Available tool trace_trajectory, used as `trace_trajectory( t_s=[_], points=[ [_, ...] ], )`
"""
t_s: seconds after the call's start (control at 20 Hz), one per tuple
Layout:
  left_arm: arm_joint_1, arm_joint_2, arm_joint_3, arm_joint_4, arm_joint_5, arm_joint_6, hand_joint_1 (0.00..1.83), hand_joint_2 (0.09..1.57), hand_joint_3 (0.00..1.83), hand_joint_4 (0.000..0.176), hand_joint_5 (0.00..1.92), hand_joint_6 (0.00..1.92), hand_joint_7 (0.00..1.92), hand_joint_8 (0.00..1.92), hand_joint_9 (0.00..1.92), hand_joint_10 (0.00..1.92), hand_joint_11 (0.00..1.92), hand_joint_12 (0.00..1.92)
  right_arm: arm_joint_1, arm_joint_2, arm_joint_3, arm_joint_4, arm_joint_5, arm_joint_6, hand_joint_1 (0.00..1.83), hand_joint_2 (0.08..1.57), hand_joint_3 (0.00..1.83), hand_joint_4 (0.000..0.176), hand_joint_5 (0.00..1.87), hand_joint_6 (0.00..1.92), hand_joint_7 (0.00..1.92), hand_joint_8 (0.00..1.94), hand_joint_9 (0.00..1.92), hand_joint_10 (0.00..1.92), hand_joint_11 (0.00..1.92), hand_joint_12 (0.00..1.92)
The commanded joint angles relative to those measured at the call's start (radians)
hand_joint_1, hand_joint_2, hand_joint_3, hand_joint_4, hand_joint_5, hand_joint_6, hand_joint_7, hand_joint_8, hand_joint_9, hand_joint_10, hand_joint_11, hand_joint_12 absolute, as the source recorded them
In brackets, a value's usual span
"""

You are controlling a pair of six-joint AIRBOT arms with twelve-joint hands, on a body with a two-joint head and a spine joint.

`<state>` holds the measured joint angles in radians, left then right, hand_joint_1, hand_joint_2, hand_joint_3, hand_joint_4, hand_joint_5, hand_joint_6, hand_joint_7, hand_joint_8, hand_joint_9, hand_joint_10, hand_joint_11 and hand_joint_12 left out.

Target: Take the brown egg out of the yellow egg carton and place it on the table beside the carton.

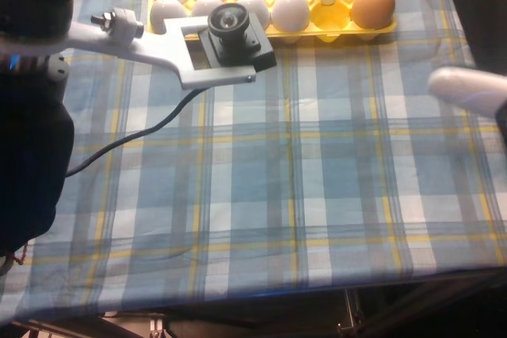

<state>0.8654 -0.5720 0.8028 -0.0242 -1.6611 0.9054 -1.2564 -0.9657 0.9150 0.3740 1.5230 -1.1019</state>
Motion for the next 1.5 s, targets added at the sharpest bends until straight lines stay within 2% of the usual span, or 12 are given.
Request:
trace_trajectory(
  t_s=[0.0, 0.2, 0.25, 0.45, 0.5, 0.55, 0.8, 1.0, 1.1, 1.3, 1.4, 1.45],
  points=[
    [-0.020, -0.014, -0.007, 0.023, -0.075, -0.010, 0.41, 1.48, 0.01, 0.000, 0.74, 1.92, 1.18, 1.92, 1.12, 1.92, 0.74, 1.92, 0.017, 0.001, 0.008, -0.022, 0.098, 0.003, 0.00, 0.84, 0.03, 0.125, 0.00, 0.00, 0.00, 0.00, 0.00, 0.00, 0.00, 0.00],
    [-0.020, -0.014, -0.007, 0.023, -0.075, -0.010, 0.33, 1.51, 0.01, 0.000, 0.75, 1.92, 1.14, 1.92, 1.08, 1.92, 0.75, 1.92, 0.079, -0.001, 0.039, -0.045, 0.044, 0.003, 0.00, 0.86, 0.03, 0.111, 0.02, 0.01, 0.00, 0.00, 0.00, 0.00, 0.00, 0.00],
    [-0.020, -0.014, -0.007, 0.023, -0.075, -0.010, 0.21, 1.52, 0.01, 0.000, 0.75, 1.92, 1.10, 1.92, 0.99, 1.92, 0.51, 1.90, 0.104, -0.004, 0.053, -0.055, 0.019, 0.003, 0.00, 0.88, 0.02, 0.097, 0.08, 0.01, 0.05, 0.00, 0.00, 0.00, 0.00, 0.00],
    [-0.020, -0.013, -0.007, 0.023, -0.075, -0.010, 0.20, 1.52, 0.00, 0.000, 0.70, 1.92, 1.11, 1.92, 1.03, 1.92, 0.66, 1.92, 0.225, -0.041, 0.132, -0.090, -0.121, 0.010, 0.01, 1.12, 0.01, 0.029, 0.28, 0.01, 0.30, 0.01, 0.15, 0.01, 0.03, 0.01],
    [-0.019, -0.013, -0.007, 0.023, -0.075, -0.010, 0.24, 1.52, 0.00, 0.000, 0.75, 1.92, 1.15, 1.92, 1.08, 1.92, 0.73, 1.92, 0.252, -0.057, 0.157, -0.101, -0.159, 0.021, 0.03, 1.13, 0.00, 0.052, 0.30, 0.01, 0.31, 0.01, 0.19, 0.02, 0.07, 0.02],
    [-0.019, -0.013, -0.007, 0.023, -0.075, -0.010, 0.29, 1.51, 0.00, 0.000, 0.76, 1.92, 1.15, 1.92, 1.07, 1.92, 0.73, 1.89, 0.278, -0.074, 0.186, -0.116, -0.198, 0.051, 0.08, 1.15, 0.00, 0.051, 0.33, 0.01, 0.37, 0.01, 0.28, 0.02, 0.16, 0.06],
    [-0.019, -0.013, -0.007, 0.023, -0.075, -0.010, 0.31, 1.50, 0.00, 0.000, 0.73, 1.92, 1.13, 1.92, 1.06, 1.92, 0.74, 1.92, 0.337, -0.154, 0.329, -0.169, -0.328, 0.244, 0.23, 1.19, 0.00, 0.004, 0.44, 0.00, 0.57, 0.01, 0.54, 0.02, 0.52, 0.14],
    [-0.018, -0.012, -0.007, 0.024, -0.075, -0.010, 0.29, 1.51, 0.00, 0.000, 0.78, 1.92, 1.15, 1.92, 1.06, 1.92, 0.73, 1.92, 0.355, -0.165, 0.349, -0.188, -0.392, 0.225, 0.37, 1.20, 0.00, 0.000, 0.48, 0.01, 0.65, 0.01, 0.61, 0.01, 0.47, 0.11],
    [-0.017, -0.012, -0.007, 0.024, -0.075, -0.010, 0.50, 1.46, 0.00, 0.000, 0.69, 1.92, 1.27, 1.92, 1.29, 1.92, 1.06, 1.92, 0.371, -0.174, 0.360, -0.207, -0.450, 0.191, 0.44, 1.20, 0.00, 0.000, 0.50, 0.01, 0.69, 0.01, 0.61, 0.01, 0.39, 0.08],
    [-0.017, -0.012, -0.007, 0.024, -0.075, -0.010, 0.56, 1.44, 0.00, 0.000, 0.81, 1.92, 1.33, 1.92, 1.35, 1.92, 1.15, 1.92, 0.388, -0.205, 0.395, -0.245, -0.544, 0.175, 0.42, 1.21, 0.00, 0.016, 0.53, 0.01, 0.70, 0.01, 0.53, 0.00, 0.26, 0.02],
    [-0.016, -0.011, -0.007, 0.024, -0.075, -0.010, 0.77, 1.41, 0.02, 0.015, 0.52, 1.77, 1.34, 1.92, 1.42, 1.92, 1.24, 1.92, 0.391, -0.213, 0.403, -0.257, -0.566, 0.175, 0.36, 1.22, 0.00, 0.001, 0.57, 0.01, 0.74, 0.01, 0.54, 0.00, 0.27, 0.02],
    [-0.016, -0.010, -0.007, 0.024, -0.075, -0.010, 0.80, 1.41, 0.02, 0.000, 0.51, 1.78, 1.35, 1.92, 1.45, 1.92, 1.29, 1.92, 0.396, -0.214, 0.405, -0.268, -0.577, 0.175, 0.33, 1.23, 0.01, 0.000, 0.58, 0.01, 0.75, 0.01, 0.54, 0.00, 0.28, 0.02]
  ],
)
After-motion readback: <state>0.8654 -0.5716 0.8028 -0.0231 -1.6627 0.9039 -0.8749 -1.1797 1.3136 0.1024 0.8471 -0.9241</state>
